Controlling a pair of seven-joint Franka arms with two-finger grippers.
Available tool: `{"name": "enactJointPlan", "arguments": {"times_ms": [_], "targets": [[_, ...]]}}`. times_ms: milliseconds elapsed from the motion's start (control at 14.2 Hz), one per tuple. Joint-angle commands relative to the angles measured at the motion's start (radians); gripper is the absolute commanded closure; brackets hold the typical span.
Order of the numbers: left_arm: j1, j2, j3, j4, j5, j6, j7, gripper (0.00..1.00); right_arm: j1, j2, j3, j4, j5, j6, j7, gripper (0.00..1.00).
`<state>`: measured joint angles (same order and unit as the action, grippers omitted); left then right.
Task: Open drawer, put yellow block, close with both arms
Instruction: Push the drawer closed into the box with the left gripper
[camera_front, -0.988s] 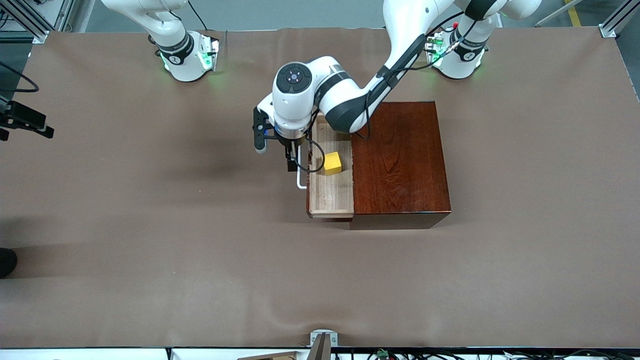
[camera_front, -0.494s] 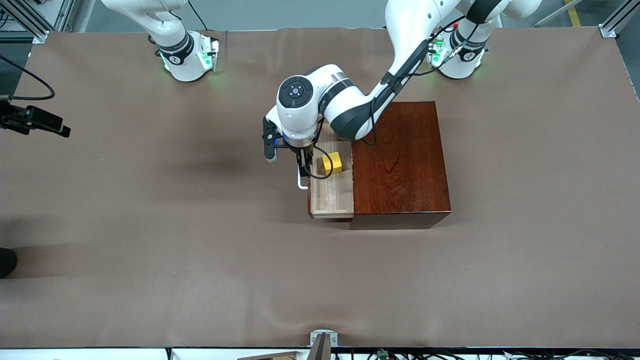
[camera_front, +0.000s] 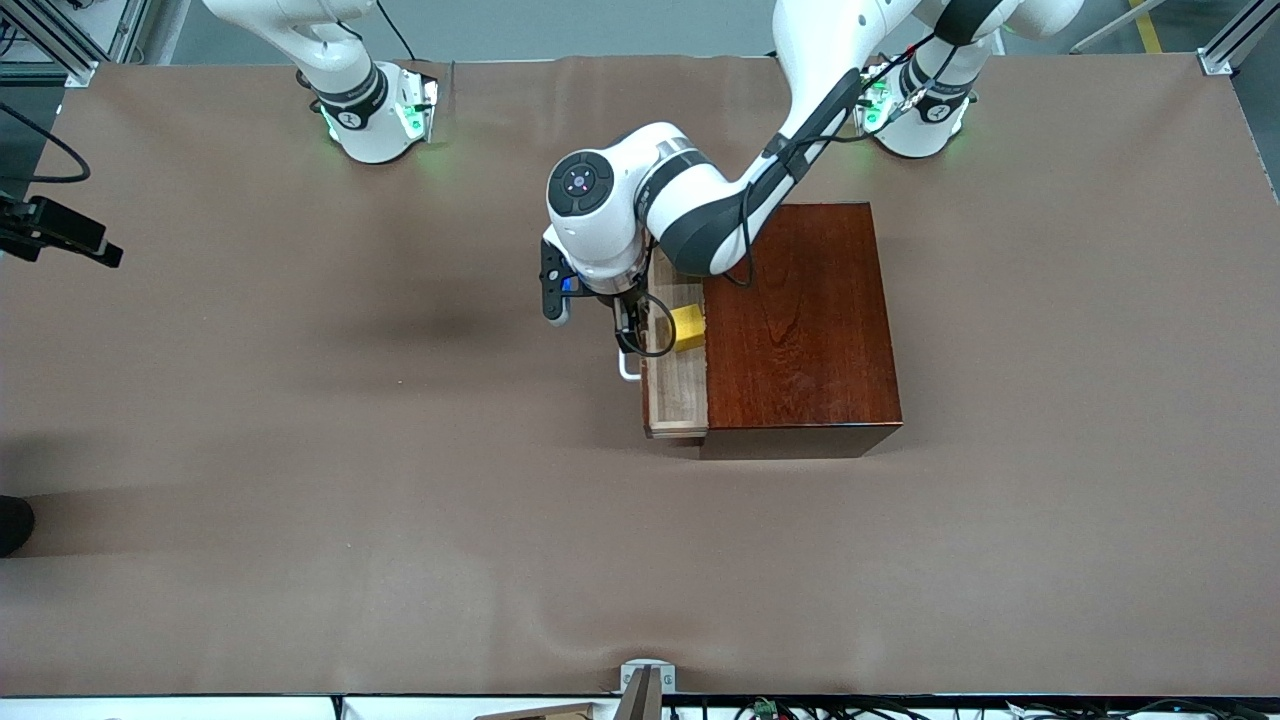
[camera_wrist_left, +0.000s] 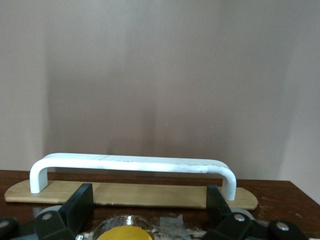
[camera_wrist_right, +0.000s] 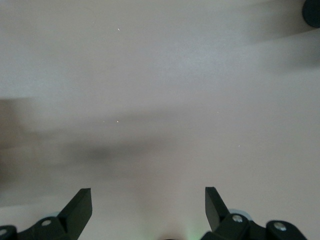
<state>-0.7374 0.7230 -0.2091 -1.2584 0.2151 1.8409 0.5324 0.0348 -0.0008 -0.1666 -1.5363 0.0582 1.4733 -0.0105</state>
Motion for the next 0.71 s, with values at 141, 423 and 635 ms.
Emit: {"name": "enactJointPlan", "arguments": {"times_ms": [141, 423, 635], "targets": [[0.003, -0.024, 0.010, -0.009, 0.082, -0.107, 0.018, 0.00, -0.001, -0.022, 0.019, -0.021, 0.008, 0.005, 0.018, 0.00], [0.004, -0.024, 0.010, -0.013, 0.142, -0.164, 0.018, 0.00, -0.021, -0.022, 0.065, -0.030, -0.004, -0.001, 0.009, 0.00], [0.015, -0.024, 0.011, -0.012, 0.147, -0.224, 0.020, 0.00, -0.007, -0.024, 0.085, -0.025, -0.040, 0.004, 0.004, 0.00]]}}
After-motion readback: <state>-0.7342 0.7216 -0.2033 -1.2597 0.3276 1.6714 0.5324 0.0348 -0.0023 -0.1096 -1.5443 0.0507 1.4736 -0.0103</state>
